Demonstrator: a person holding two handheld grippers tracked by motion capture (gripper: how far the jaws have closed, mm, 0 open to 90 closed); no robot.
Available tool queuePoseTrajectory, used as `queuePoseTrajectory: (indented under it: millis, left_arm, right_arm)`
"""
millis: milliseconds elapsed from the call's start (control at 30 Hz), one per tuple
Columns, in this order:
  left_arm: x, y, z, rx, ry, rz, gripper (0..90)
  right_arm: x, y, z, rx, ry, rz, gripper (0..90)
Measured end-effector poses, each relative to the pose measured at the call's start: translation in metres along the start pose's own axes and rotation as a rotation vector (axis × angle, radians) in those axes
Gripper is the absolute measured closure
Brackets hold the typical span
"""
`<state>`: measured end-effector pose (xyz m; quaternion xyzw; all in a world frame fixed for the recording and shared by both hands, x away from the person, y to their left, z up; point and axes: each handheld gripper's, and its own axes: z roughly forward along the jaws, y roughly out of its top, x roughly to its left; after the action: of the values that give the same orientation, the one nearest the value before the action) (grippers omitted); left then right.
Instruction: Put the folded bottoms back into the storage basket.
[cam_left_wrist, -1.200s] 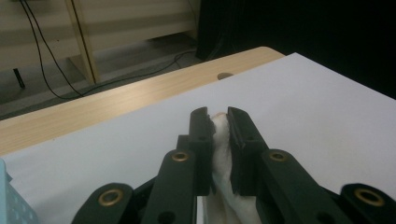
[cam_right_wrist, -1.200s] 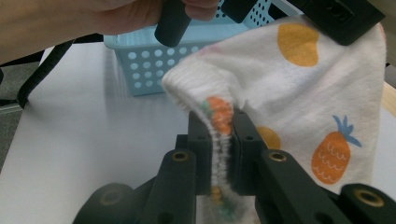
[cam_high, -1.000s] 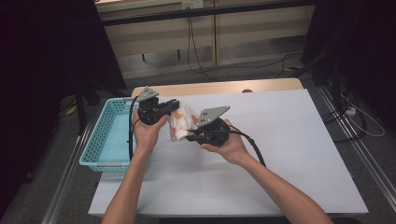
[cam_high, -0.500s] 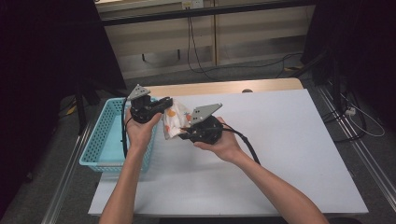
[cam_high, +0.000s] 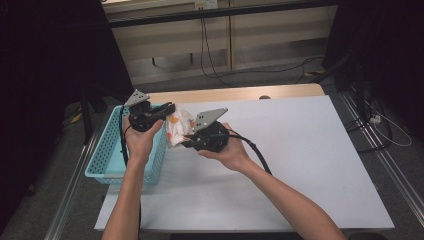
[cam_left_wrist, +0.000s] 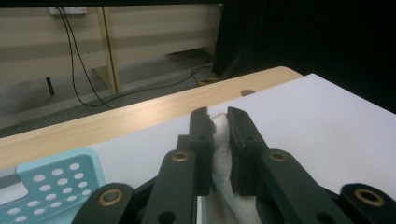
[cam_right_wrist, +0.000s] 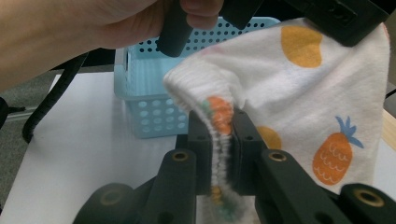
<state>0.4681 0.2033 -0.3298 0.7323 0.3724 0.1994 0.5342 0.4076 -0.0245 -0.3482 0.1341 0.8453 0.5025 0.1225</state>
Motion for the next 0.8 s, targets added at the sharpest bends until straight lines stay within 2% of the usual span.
queuePoseTrajectory:
  millis: [200, 800]
  left_arm:
    - [0.006, 0.003, -0.008, -0.011, 0.016, 0.004, 81.3]
    - [0.023, 0.009, -0.032, -0.056, 0.028, -0.019, 81.3]
  right_arm:
    - [0.001, 0.008, 0.004, -0.009, 0.001, -0.006, 81.1]
    - [0.008, 0.034, 0.019, -0.017, 0.016, -0.031, 81.1]
